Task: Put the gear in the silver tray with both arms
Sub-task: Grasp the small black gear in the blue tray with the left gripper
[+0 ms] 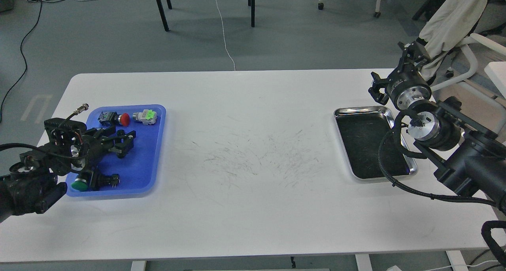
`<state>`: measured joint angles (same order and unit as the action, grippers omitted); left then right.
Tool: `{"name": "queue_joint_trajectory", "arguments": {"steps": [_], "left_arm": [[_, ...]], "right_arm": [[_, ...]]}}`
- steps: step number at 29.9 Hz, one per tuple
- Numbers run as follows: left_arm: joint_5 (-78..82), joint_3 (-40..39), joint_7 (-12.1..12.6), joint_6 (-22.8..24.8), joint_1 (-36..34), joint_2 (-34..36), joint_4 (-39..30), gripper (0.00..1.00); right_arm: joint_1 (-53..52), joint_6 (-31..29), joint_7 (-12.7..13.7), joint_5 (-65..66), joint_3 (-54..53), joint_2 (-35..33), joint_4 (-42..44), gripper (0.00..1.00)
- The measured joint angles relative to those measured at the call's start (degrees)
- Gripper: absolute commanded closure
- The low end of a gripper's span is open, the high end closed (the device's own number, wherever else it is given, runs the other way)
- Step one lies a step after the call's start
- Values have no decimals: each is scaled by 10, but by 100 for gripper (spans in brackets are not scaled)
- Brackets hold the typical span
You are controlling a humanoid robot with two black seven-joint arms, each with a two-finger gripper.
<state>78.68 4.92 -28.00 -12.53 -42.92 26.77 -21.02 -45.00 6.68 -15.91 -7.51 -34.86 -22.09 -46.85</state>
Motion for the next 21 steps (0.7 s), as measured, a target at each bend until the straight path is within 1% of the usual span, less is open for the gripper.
{"name": "queue_joint_trajectory", "arguments": {"steps": [3,9,13,18,21], "left_arm": [[0,0,0,0,0,-2,2,38],[0,0,0,-1,1,-23,39,38],[1,0,0,-1,2,-27,44,39],[2,1,0,-6,5,-27,44,53],[2,1,0,-7,5,-26,45,57]], "right_arm": [[0,0,0,0,0,-1,0,1],[-1,0,0,0,1,-3,-1,1],[-1,0,0,0,1,-3,-2,1],[-1,0,0,0,1,-3,-1,1],[0,0,0,0,1,-3,0,1]]}}
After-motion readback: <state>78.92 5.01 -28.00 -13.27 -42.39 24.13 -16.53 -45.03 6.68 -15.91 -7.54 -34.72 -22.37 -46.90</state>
